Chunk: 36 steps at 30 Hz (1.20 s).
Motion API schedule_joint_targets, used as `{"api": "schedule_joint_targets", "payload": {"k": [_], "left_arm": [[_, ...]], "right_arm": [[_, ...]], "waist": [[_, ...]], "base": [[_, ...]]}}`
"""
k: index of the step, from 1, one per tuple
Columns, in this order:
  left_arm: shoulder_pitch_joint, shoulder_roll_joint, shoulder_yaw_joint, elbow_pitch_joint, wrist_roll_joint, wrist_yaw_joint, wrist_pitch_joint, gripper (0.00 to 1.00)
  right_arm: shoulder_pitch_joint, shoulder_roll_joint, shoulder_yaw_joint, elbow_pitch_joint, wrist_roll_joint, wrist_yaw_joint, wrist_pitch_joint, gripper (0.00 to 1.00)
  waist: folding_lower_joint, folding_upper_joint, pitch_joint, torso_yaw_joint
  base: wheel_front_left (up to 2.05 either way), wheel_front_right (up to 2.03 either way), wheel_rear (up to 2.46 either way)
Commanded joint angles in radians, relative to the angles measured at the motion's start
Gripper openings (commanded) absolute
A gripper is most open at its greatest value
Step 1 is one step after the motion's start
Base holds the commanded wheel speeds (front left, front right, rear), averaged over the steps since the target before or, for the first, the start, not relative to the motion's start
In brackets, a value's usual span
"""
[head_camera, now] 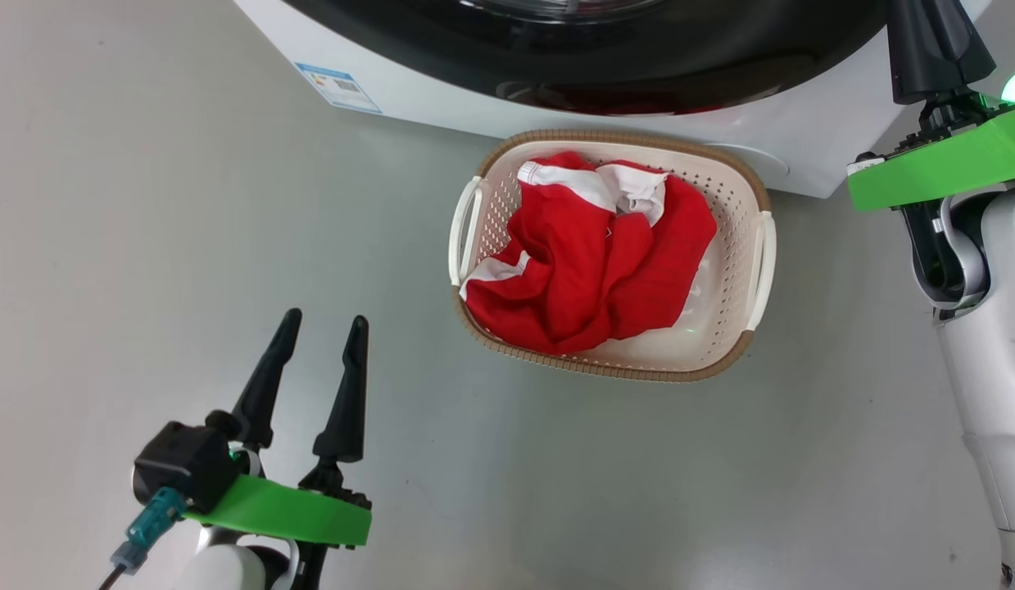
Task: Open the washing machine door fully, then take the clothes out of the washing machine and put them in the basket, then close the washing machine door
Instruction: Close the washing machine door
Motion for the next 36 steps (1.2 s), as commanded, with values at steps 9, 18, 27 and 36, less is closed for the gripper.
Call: {"api": "schedule_joint_targets", "payload": {"k": [9,18,27,36], "left_arm": [[0.001,0.018,0.053,-0.007,0.013,-0.005,-0.012,1.0],[0.023,0.018,0.081,-0.003,0.035,-0.005,-0.012,1.0],[0.052,0.023,0.097,0.008,0.051,-0.005,-0.012,1.0],[0.077,0.047,0.107,0.005,0.051,-0.005,-0.012,1.0]], "right_arm": [[0.077,0.003,0.072,-0.03,-0.006,-0.011,-0.002,0.0],[0.189,0.01,0.106,-0.072,0.006,-0.011,-0.002,0.14],[0.321,0.019,0.066,-0.106,0.015,-0.011,-0.002,1.0],[0.446,0.024,0.02,-0.133,0.016,-0.011,-0.002,1.0]], "waist": [[0.0,0.0,-0.05,-0.024],[0.0,0.0,-0.104,-0.066],[0.0,0.0,-0.173,-0.114],[0.0,0.0,-0.222,-0.155]], "base": [[0.0,0.0,0.0],[0.0,0.0,0.0],[0.0,0.0,0.0],[0.0,0.0,0.0]]}}
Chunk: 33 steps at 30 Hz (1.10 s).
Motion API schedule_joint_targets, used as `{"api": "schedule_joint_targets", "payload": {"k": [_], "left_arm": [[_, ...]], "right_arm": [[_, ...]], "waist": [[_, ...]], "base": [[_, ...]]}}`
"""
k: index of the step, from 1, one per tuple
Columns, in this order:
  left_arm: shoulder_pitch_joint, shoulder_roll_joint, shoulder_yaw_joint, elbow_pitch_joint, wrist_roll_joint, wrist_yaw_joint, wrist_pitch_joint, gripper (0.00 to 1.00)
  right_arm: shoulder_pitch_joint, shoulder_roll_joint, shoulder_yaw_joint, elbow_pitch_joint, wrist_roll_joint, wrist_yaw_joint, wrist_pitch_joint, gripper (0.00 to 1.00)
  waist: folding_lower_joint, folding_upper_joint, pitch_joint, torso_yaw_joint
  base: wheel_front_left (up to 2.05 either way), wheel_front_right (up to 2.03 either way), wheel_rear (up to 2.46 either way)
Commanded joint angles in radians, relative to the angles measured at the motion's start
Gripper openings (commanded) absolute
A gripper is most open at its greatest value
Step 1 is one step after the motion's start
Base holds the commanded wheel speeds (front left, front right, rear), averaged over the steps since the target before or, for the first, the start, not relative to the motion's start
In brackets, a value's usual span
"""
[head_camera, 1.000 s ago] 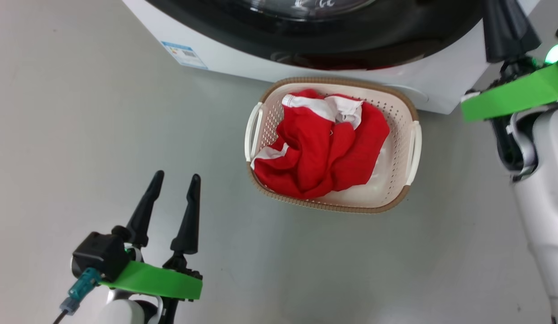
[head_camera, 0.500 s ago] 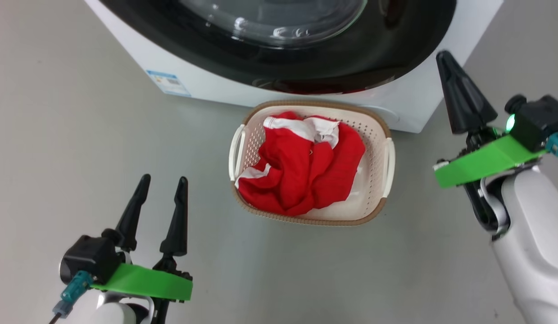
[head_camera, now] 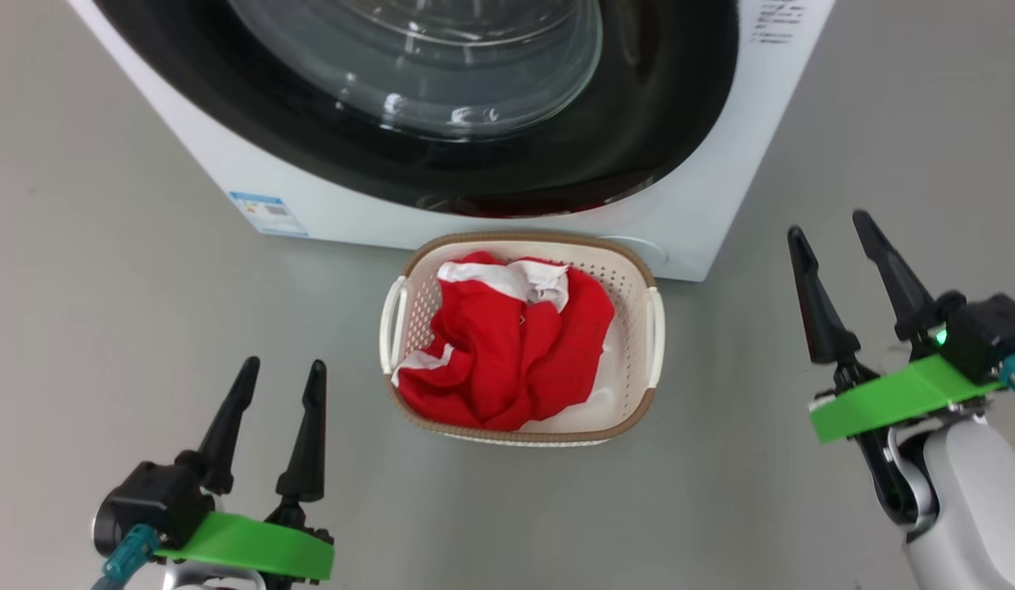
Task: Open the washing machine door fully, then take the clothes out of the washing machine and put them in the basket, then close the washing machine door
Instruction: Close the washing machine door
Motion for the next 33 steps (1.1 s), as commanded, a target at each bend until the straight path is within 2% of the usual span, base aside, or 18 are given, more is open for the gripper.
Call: {"api": "schedule_joint_targets", "payload": {"k": [1,18,33], "left_arm": [[0.007,0.029,0.04,-0.025,0.005,-0.006,-0.012,1.0],[0.07,0.077,0.053,-0.029,-0.009,-0.006,-0.012,1.0],[0.122,0.104,0.069,-0.051,-0.029,-0.006,-0.012,1.0]], "right_arm": [[0.018,0.001,0.013,-0.03,0.008,-0.001,-0.003,1.0],[0.241,0.002,-0.08,-0.056,0.001,-0.001,-0.003,1.0],[0.344,0.007,-0.129,-0.079,0.0,-0.001,-0.003,1.0]], "waist": [[0.0,0.0,-0.021,-0.023],[0.0,0.0,-0.11,-0.099],[0.0,0.0,-0.152,-0.154]], "base": [[0.0,0.0,0.0],[0.0,0.0,0.0],[0.0,0.0,0.0]]}}
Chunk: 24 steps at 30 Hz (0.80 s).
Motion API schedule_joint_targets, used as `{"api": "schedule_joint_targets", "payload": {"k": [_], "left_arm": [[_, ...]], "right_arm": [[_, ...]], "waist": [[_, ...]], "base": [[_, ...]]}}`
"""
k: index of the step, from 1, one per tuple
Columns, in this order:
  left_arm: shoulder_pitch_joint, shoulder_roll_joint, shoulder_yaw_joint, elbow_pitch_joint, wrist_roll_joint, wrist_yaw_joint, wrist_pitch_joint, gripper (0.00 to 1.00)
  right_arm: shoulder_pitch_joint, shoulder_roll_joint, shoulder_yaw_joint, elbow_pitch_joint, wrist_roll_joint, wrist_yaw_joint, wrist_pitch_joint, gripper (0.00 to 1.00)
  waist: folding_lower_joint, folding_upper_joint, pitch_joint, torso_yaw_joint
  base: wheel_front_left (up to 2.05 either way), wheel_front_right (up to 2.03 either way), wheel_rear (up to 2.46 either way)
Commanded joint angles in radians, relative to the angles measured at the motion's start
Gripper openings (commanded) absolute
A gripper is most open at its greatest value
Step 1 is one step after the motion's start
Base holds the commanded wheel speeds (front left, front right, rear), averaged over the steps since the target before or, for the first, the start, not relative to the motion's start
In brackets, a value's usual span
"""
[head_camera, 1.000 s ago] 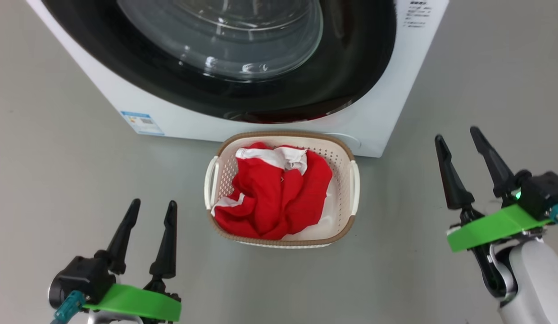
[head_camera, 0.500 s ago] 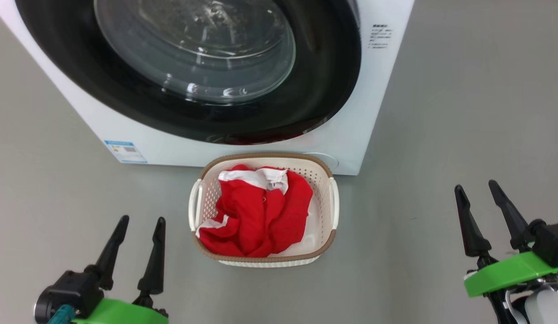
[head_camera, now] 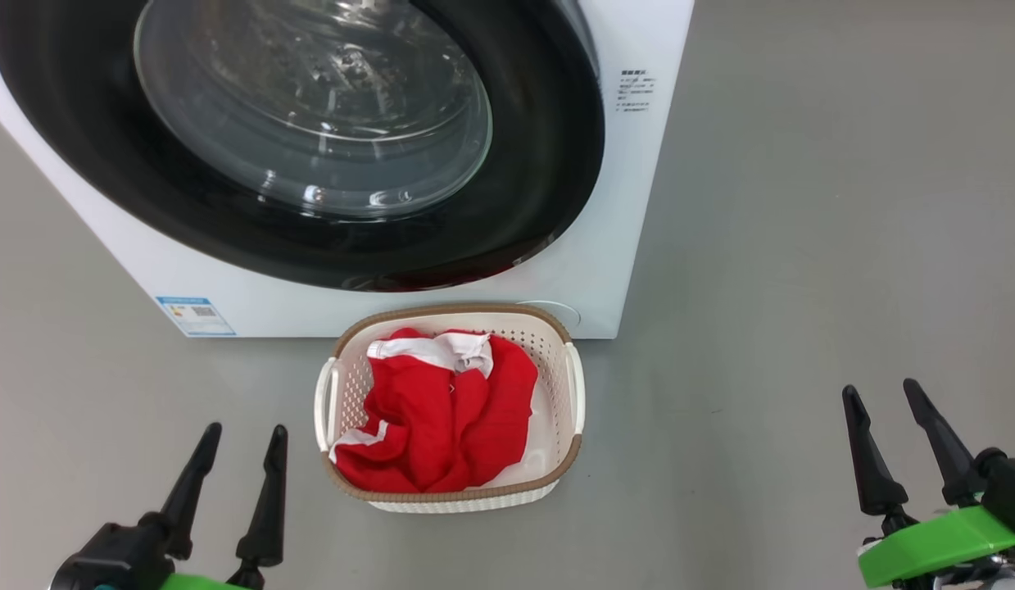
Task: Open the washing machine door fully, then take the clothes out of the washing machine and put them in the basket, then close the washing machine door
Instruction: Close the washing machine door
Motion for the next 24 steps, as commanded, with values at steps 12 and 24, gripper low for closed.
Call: {"api": "schedule_joint_targets", "payload": {"k": [12,24], "left_arm": [[0.033,0.029,0.078,-0.036,0.003,-0.005,-0.012,1.0],[0.078,0.032,0.107,-0.054,0.004,-0.005,-0.012,1.0]], "right_arm": [[0.057,-0.011,-0.013,-0.035,0.001,-0.001,-0.003,1.0],[0.116,0.0,-0.038,-0.038,-0.001,-0.001,-0.003,1.0]], "waist": [[0.0,-0.0001,-0.033,-0.033],[0.0,-0.0001,-0.06,-0.043]], "base": [[0.0,0.0,0.0],[0.0,0.0,0.0]]}}
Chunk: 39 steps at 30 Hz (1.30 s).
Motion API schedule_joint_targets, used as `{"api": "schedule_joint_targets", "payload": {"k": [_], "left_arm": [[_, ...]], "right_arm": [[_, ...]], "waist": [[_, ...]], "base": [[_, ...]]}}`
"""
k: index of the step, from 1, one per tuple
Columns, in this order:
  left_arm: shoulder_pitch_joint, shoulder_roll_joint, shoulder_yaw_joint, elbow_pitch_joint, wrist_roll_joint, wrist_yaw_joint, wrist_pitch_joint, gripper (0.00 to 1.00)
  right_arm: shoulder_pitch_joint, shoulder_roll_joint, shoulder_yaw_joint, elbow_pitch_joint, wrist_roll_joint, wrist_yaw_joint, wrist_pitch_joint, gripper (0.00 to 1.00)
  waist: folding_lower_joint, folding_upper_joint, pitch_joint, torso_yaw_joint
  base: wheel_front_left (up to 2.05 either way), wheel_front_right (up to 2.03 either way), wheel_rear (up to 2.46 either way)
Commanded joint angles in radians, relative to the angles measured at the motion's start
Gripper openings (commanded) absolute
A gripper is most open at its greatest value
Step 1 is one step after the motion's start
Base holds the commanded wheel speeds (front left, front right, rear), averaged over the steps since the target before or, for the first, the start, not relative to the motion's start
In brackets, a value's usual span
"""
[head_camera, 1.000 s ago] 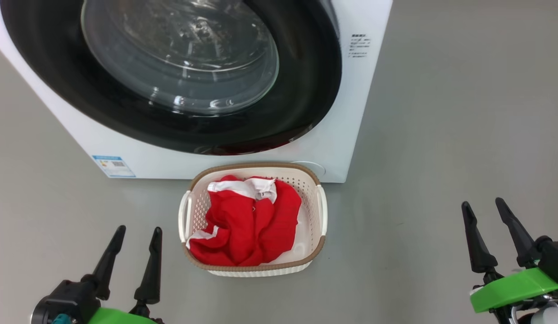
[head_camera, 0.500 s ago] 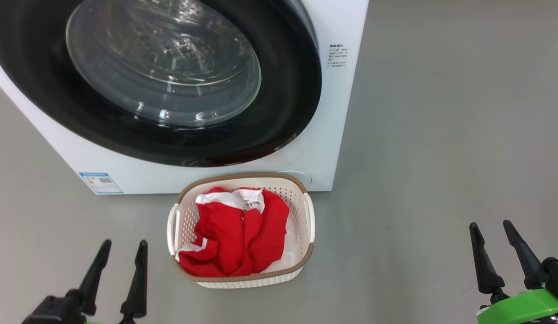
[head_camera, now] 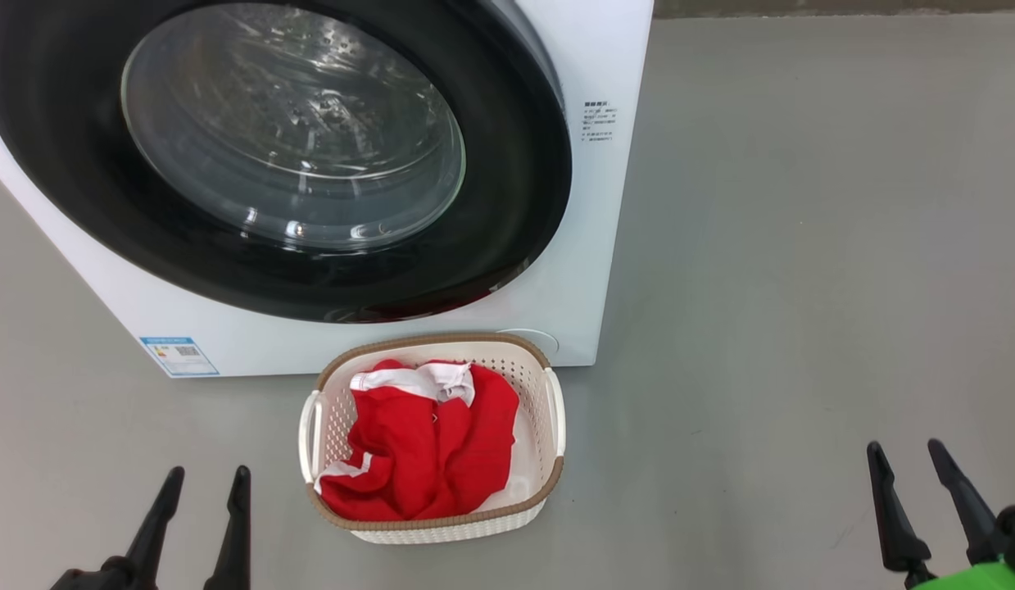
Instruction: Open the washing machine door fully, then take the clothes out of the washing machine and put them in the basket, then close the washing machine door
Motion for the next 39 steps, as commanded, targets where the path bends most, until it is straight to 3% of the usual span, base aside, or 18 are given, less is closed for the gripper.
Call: {"api": "schedule_joint_targets", "payload": {"k": [1,20,21,25,33,39], "left_arm": [[-0.014,0.022,0.044,-0.031,0.008,-0.005,-0.012,1.0],[-0.01,0.013,0.056,-0.041,0.01,-0.005,-0.012,1.0],[-0.01,0.013,0.057,-0.043,0.009,-0.005,-0.012,0.0],[0.001,-0.023,0.009,0.031,-0.001,0.001,0.003,0.0],[-0.006,-0.029,0.012,0.036,-0.071,0.001,0.022,0.0],[-0.014,-0.032,0.015,0.04,-0.134,0.001,0.039,0.0]], "right_arm": [[0.008,-0.017,0.017,-0.026,-0.001,-0.001,-0.004,1.0],[0.006,-0.012,0.015,-0.031,-0.004,-0.001,-0.004,1.0],[0.005,-0.012,0.015,-0.031,-0.004,-0.001,-0.004,0.0],[0.017,0.031,0.003,0.041,0.0,0.0,0.003,0.0],[0.006,0.037,0.004,0.042,0.066,0.0,0.023,0.0],[-0.006,0.04,0.004,0.042,0.126,0.0,0.04,0.0]], "waist": [[0.0,0.0,-0.002,-0.001],[0.0,0.0,-0.002,0.001],[0.0,0.0,-0.001,0.0],[0.0,0.0,-0.001,0.001],[0.0023,0.0,-0.007,-0.002],[0.0001,0.0,-0.008,-0.004]], "base": [[0.0,0.0,0.0],[0.0,0.0,0.0],[0.0,0.0,0.0],[0.0,0.0,0.0],[0.0,0.0,0.0],[0.0,0.0,0.0]]}}
